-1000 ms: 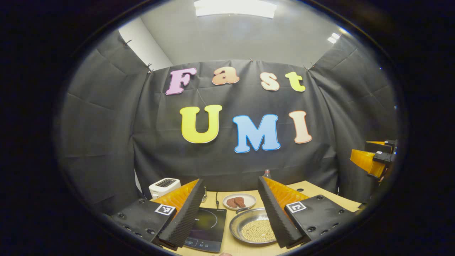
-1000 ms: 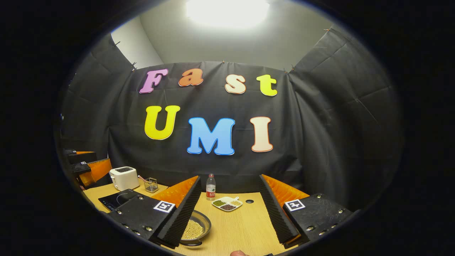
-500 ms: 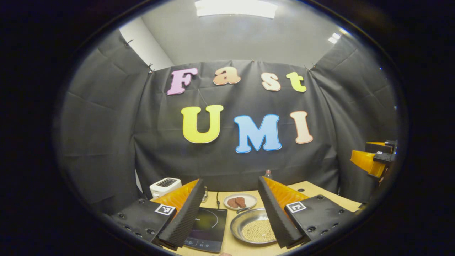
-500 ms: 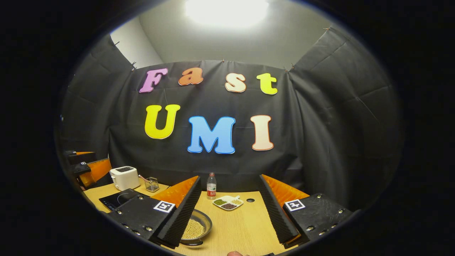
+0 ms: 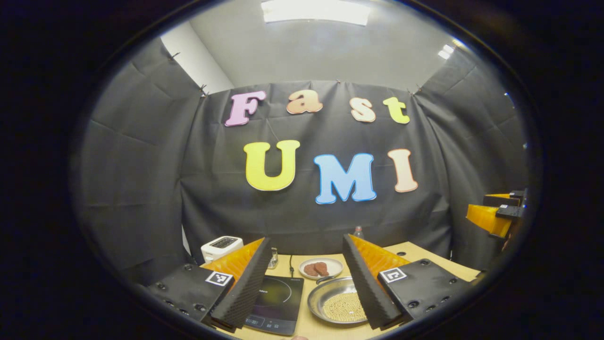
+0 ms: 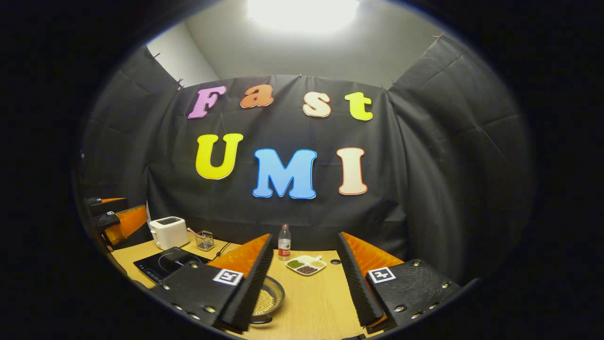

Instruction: First push the handle of the pot to place it horizontally, then grasp the pot with both hands and set it on the induction cooktop.

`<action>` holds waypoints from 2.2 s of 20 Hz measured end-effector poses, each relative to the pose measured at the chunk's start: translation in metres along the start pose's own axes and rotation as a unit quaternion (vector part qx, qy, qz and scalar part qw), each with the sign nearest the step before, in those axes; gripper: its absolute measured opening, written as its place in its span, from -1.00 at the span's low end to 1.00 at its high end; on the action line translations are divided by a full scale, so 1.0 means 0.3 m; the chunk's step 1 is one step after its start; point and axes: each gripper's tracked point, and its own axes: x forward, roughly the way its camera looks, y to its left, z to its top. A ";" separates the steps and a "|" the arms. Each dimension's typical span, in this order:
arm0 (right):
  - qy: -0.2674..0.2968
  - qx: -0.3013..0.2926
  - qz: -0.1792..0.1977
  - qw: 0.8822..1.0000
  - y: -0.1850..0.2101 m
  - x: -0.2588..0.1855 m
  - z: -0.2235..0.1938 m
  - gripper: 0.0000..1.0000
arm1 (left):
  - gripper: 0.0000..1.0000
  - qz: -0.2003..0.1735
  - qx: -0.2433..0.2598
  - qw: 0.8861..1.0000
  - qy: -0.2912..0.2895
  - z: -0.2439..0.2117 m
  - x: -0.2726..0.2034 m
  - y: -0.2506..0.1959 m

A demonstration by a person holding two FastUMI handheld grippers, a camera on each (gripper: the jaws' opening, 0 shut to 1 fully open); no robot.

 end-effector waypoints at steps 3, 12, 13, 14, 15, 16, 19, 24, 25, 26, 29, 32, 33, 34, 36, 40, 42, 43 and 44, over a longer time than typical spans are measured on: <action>0.005 -0.002 0.004 1.000 0.018 0.006 -0.008 0.31 | 0.86 0.003 0.001 1.000 -0.001 0.004 -0.008 0.013; 0.015 -0.009 -0.011 1.000 0.027 0.003 -0.025 -0.52 | 1.00 0.011 0.004 1.000 -0.005 0.012 -0.035 0.058; 0.008 -0.005 -0.006 1.000 0.020 0.020 -0.013 -0.96 | 1.00 0.012 0.005 1.000 -0.006 0.012 -0.036 0.063; 0.011 -0.003 0.007 1.000 0.070 0.015 -0.024 -0.98 | 1.00 0.013 0.006 1.000 -0.007 0.011 -0.038 0.073; 0.015 -0.005 0.019 1.000 0.100 0.012 -0.030 -0.97 | 1.00 0.013 0.006 1.000 -0.007 0.011 -0.040 0.079; 0.019 -0.009 0.032 0.999 0.117 0.012 -0.041 -0.97 | 1.00 0.014 0.007 1.000 -0.006 0.014 -0.040 0.084; 0.038 -0.017 0.063 0.997 0.183 0.018 -0.082 -0.97 | 1.00 0.020 0.004 1.000 -0.010 0.021 -0.047 0.120; 0.095 -0.017 0.096 0.991 0.280 0.028 -0.201 -0.98 | 1.00 0.029 0.004 1.000 -0.010 0.012 -0.052 0.188; 0.109 -0.016 0.103 0.989 0.300 0.027 -0.231 -0.98 | 1.00 0.031 0.004 0.999 -0.009 0.004 -0.053 0.207; 0.124 -0.017 0.108 0.986 0.315 0.027 -0.264 -0.98 | 1.00 0.033 0.004 0.999 -0.008 0.001 -0.056 0.226; 0.167 -0.018 0.123 0.978 0.362 0.020 -0.366 -0.97 | 0.83 0.042 0.000 0.999 -0.001 -0.026 -0.058 0.285; 0.201 -0.024 0.134 0.970 0.408 0.007 -0.453 -0.97 | 0.92 0.052 -0.001 0.999 0.003 -0.048 -0.053 0.350; 0.210 -0.027 0.138 0.967 0.425 0.005 -0.477 -0.97 | 0.96 0.055 0.000 0.998 0.004 -0.054 -0.056 0.369; 0.219 -0.030 0.141 0.965 0.438 0.004 -0.504 -0.97 | 1.00 0.058 0.002 0.998 0.005 -0.053 -0.056 0.389; 0.237 -0.035 0.148 0.960 0.468 0.000 -0.557 -0.97 | 0.96 0.063 0.002 0.998 0.005 -0.062 -0.059 0.425; 0.277 -0.045 0.167 0.945 0.531 -0.016 -0.653 -0.97 | 1.00 0.073 -0.002 0.997 0.010 -0.089 -0.057 0.498; 0.299 -0.050 0.172 0.937 0.555 -0.020 -0.702 -0.97 | 1.00 0.078 -0.003 0.997 0.012 -0.099 -0.060 0.528; 0.311 -0.049 0.175 0.933 0.565 -0.024 -0.728 -0.97 | 1.00 0.080 -0.004 0.997 0.013 -0.103 -0.057 0.545; 0.324 -0.048 0.177 0.928 0.572 -0.038 -0.757 -0.97 | 1.00 0.081 -0.005 0.997 0.014 -0.107 -0.058 0.560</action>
